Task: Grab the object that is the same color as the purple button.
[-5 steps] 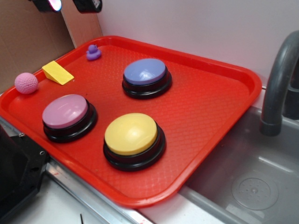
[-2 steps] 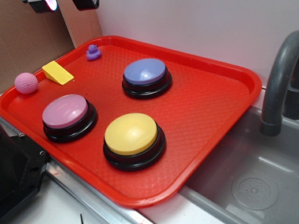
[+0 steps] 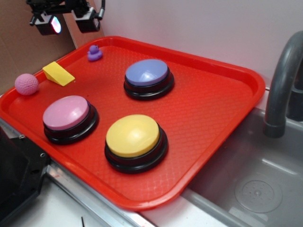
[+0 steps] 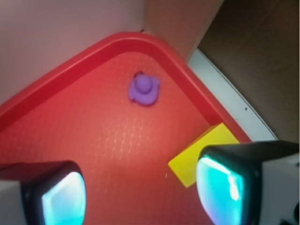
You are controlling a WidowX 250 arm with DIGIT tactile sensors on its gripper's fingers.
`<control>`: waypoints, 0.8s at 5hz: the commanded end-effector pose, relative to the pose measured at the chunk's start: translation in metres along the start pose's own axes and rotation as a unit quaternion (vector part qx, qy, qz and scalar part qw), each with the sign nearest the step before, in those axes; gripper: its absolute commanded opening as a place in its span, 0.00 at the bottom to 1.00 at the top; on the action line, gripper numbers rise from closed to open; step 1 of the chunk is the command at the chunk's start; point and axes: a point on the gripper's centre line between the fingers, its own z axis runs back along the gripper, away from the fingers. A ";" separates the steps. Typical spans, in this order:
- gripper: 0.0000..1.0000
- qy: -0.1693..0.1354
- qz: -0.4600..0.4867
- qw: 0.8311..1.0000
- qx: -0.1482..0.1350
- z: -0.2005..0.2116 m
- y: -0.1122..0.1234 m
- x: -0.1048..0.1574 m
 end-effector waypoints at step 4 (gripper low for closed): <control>1.00 -0.068 0.117 0.990 0.027 -0.076 -0.013 0.042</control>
